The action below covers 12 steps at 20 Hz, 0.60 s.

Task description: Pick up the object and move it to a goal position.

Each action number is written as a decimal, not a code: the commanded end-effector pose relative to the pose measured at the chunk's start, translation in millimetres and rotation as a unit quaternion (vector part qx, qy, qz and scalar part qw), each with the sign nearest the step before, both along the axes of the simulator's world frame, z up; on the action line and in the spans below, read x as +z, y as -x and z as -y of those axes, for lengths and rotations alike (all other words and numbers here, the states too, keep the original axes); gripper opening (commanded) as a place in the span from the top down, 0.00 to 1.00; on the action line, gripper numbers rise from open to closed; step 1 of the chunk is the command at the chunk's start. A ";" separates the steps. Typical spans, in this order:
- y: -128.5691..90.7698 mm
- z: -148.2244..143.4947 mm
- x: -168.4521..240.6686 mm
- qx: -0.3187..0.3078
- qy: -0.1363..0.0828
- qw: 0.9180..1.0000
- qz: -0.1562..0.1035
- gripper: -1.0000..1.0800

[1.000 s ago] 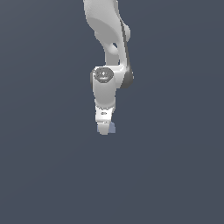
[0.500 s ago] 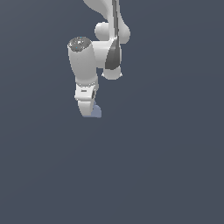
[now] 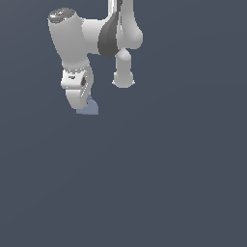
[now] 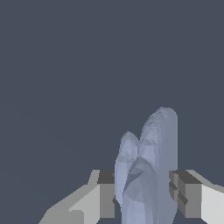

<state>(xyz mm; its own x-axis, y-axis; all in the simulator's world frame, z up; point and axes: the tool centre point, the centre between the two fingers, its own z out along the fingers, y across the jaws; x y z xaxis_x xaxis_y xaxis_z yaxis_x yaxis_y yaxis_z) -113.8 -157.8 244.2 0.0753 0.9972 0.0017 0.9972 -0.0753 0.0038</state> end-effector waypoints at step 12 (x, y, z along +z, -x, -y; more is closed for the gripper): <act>12.2 21.1 25.8 0.000 0.000 1.000 -0.001 1.00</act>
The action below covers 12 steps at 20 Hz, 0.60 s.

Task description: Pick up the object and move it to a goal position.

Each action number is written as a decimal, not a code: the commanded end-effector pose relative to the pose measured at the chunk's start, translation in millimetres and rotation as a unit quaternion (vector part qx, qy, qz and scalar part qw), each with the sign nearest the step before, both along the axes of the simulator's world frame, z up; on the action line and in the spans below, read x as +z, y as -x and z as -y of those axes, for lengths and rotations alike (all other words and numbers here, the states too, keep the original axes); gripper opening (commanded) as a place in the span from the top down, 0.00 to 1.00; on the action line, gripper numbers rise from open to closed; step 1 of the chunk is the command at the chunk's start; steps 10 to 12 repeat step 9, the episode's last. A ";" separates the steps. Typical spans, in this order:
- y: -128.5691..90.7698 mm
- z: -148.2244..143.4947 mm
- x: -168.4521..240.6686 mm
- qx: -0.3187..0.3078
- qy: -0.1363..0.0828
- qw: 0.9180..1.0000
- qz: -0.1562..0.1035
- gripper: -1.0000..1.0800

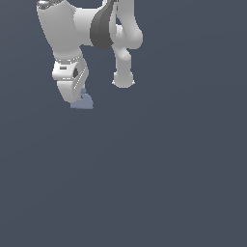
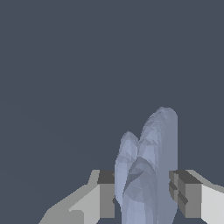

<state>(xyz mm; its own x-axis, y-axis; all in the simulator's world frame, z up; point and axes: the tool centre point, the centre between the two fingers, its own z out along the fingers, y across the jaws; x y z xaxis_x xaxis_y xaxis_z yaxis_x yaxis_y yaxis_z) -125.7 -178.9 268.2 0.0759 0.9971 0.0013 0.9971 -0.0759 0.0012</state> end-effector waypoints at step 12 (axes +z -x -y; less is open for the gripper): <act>6.8 0.4 23.4 0.000 0.000 1.000 0.000 1.00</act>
